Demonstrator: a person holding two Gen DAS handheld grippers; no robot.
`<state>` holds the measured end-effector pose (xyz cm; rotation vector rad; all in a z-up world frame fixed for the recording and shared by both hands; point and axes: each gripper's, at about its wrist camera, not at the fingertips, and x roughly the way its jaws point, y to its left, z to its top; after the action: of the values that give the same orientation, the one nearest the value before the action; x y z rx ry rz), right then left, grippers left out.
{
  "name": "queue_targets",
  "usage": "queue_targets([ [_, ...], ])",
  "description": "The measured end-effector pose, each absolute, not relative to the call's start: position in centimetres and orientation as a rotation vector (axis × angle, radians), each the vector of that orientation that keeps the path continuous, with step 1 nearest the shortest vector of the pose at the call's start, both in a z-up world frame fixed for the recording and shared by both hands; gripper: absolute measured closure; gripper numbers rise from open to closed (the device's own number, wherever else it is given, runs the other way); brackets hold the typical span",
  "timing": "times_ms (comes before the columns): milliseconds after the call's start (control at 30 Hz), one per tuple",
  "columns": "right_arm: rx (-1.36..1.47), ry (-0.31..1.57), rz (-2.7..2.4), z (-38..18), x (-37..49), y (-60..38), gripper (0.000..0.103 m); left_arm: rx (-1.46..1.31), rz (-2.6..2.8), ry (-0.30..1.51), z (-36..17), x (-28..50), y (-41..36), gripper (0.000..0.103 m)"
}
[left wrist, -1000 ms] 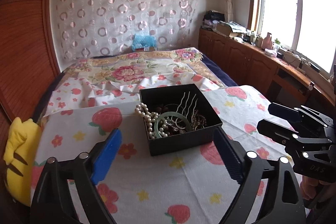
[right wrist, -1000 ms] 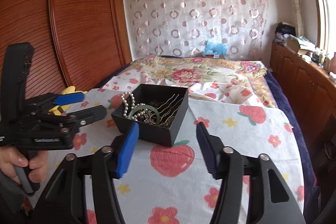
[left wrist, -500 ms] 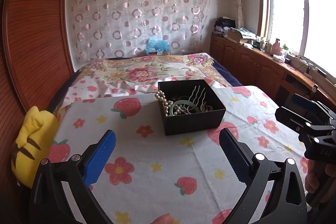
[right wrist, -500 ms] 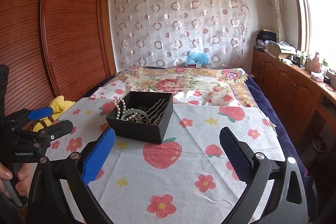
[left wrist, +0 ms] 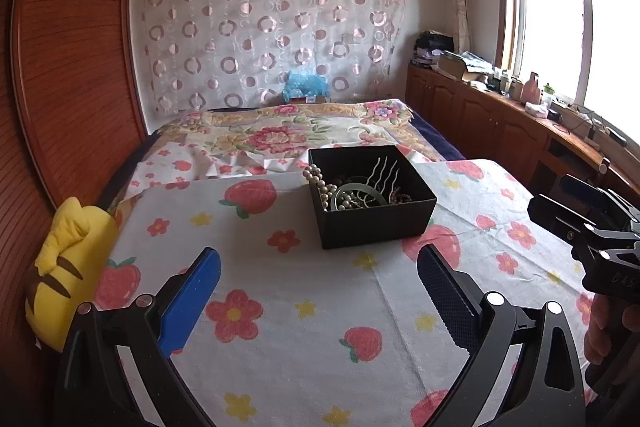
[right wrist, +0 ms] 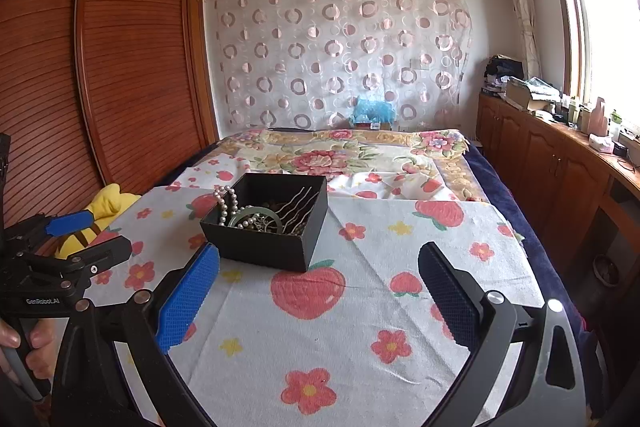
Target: Organize jewelry
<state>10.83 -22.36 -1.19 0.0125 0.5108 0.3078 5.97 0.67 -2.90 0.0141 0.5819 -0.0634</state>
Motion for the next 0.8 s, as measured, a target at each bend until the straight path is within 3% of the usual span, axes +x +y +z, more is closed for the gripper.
queue_targets([
  [800, 0.013, 0.506, 0.303, -1.3, 10.7, -22.4, 0.003, 0.007, -0.064, 0.558, -1.7, 5.7, 0.0, 0.008],
])
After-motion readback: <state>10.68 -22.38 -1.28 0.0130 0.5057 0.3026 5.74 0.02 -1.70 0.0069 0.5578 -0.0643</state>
